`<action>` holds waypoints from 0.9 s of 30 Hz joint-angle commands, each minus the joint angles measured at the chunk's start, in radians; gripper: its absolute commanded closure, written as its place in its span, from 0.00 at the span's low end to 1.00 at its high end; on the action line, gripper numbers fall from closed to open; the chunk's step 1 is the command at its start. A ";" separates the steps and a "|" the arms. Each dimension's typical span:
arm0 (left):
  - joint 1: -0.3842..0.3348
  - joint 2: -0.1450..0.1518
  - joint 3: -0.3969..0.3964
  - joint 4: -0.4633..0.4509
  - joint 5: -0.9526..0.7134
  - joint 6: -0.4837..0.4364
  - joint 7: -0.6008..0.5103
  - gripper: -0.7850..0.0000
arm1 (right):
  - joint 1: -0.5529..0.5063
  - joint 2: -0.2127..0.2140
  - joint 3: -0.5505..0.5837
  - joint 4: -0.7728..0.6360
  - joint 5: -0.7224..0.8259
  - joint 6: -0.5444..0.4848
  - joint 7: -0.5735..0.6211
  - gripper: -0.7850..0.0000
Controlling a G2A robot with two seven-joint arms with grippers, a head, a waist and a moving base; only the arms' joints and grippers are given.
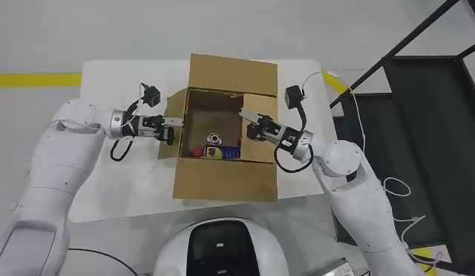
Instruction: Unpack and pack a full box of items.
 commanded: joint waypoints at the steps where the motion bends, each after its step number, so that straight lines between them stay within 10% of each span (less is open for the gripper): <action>1: -0.002 0.000 0.027 -0.004 -0.016 0.011 0.000 0.00 | -0.007 0.003 0.013 -0.001 0.003 0.000 0.002 0.00; 18: -0.117 0.014 0.081 -0.011 -0.242 0.003 0.007 0.00 | -0.102 0.031 0.152 -0.057 0.034 -0.035 0.088 0.00; 27: -0.191 -0.066 0.200 -0.048 -0.181 0.000 0.225 0.00 | -0.166 0.047 0.249 -0.045 0.092 -0.060 0.144 0.00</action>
